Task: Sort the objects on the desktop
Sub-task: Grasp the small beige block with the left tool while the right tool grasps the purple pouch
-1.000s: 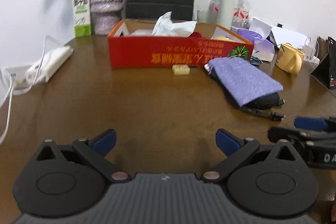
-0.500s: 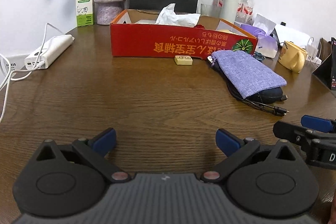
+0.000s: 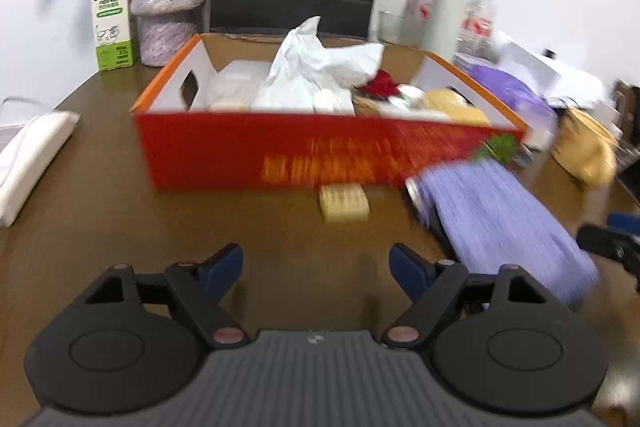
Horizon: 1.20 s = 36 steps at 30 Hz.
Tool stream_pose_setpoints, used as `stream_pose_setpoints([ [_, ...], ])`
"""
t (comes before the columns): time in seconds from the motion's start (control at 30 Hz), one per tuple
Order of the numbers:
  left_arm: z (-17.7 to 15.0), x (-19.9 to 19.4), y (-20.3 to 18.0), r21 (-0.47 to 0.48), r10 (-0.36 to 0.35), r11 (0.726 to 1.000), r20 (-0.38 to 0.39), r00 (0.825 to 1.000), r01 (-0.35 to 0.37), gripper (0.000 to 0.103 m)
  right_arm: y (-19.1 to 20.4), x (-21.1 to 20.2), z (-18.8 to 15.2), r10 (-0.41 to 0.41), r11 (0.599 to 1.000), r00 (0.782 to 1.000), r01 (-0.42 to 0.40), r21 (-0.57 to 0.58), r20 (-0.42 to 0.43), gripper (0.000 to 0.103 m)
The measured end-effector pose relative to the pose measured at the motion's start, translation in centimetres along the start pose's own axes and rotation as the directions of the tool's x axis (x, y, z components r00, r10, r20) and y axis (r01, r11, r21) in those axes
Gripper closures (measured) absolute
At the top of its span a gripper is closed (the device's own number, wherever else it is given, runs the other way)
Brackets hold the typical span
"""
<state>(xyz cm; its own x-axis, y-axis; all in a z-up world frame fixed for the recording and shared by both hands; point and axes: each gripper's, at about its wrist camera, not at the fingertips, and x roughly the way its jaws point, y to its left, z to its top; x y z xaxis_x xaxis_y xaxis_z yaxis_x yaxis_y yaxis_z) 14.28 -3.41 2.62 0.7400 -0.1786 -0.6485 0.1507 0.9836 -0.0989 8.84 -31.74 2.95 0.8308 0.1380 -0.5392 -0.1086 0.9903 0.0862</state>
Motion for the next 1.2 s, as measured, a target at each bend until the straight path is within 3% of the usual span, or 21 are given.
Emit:
stream_pose_setpoints([
  [0.07, 1.2, 2.1, -0.6, -0.005, -0.025, 1.000, 0.002, 1.000, 0.025, 0.020, -0.4, 1.8, 0.8, 0.029, 0.999, 0.999, -0.028, 0.037, -0.025, 0.039],
  [0.13, 1.8, 3.9, -1.2, 0.014, -0.001, 1.000, -0.002, 1.000, 0.001, 0.024, 0.1, 3.0, 0.7, 0.069, 0.997, 0.997, -0.068, 0.043, -0.036, 0.043],
  [0.2, 2.0, 4.8, -1.7, 0.020, 0.050, 0.999, 0.023, 0.998, -0.051, 0.036, 1.1, 3.9, 0.2, 0.095, 0.995, 0.994, -0.094, 0.027, -0.054, 0.061],
  [0.23, 1.9, 4.8, -1.8, 0.011, 0.059, 0.998, 0.035, 0.998, -0.059, 0.038, 1.6, 4.0, -0.1, 0.098, 0.995, 0.995, -0.097, 0.018, -0.034, 0.062],
  [0.27, 2.0, 4.9, -1.7, 0.000, 0.046, 0.999, 0.035, 0.998, -0.046, 0.049, 2.0, 3.8, -0.4, 0.088, 0.996, 0.996, -0.088, 0.001, -0.007, 0.066],
  [0.3, 1.9, 4.7, -1.7, 0.000, 0.021, 1.000, 0.041, 0.999, -0.021, 0.069, 2.5, 3.6, -0.5, 0.070, 0.997, 0.997, -0.070, -0.023, 0.016, 0.082],
  [0.33, 1.8, 4.5, -1.6, 0.003, -0.004, 1.000, 0.038, 0.999, 0.004, 0.070, 3.1, 3.1, -0.6, 0.045, 0.998, 0.998, -0.043, -0.053, 0.043, 0.094],
  [0.37, 1.7, 4.3, -1.5, -0.006, -0.016, 1.000, 0.033, 0.999, 0.016, 0.070, 3.5, 2.6, -0.7, 0.039, 0.997, 0.997, -0.033, -0.074, 0.071, 0.100],
  [0.53, 0.6, 1.9, -1.3, -0.001, -0.023, 1.000, 0.013, 1.000, 0.023, 0.070, 4.6, 0.7, -1.0, 0.103, 0.989, 0.989, -0.090, -0.118, 0.111, 0.101],
  [0.63, -1.1, -1.9, -0.3, -0.029, -0.015, 0.999, 0.029, 0.999, 0.016, 0.070, 5.2, -2.1, -1.4, 0.181, 0.981, 0.978, -0.172, -0.086, 0.107, 0.101],
  [0.83, -5.3, -7.6, 1.2, -0.041, 0.018, 0.999, 0.003, 1.000, -0.018, 0.070, 7.4, -6.5, -4.1, 0.334, 0.940, 0.942, -0.333, -0.071, 0.004, 0.101],
  [0.93, -7.3, -10.0, 1.6, -0.025, 0.036, 0.999, 0.004, 0.999, -0.036, 0.070, 9.5, -8.8, -5.5, 0.299, 0.934, 0.954, -0.293, -0.207, 0.000, 0.101],
  [1.07, -9.4, -11.9, 2.1, -0.032, 0.023, 0.999, -0.012, 1.000, -0.023, 0.070, 10.1, -9.3, -7.2, 0.244, 0.945, 0.967, -0.254, -0.206, -0.073, 0.100],
  [1.13, -10.2, -12.4, 2.1, -0.024, 0.021, 0.999, -0.011, 1.000, -0.021, 0.070, 9.8, -8.8, -7.9, 0.201, 0.956, 0.970, -0.225, -0.187, -0.139, 0.093],
  [1.2, -10.8, -12.8, 1.9, -0.003, 0.036, 0.999, 0.007, 0.999, -0.036, 0.070, 9.0, -8.3, -8.2, 0.152, 0.977, 0.974, -0.174, -0.123, -0.169, 0.068],
])
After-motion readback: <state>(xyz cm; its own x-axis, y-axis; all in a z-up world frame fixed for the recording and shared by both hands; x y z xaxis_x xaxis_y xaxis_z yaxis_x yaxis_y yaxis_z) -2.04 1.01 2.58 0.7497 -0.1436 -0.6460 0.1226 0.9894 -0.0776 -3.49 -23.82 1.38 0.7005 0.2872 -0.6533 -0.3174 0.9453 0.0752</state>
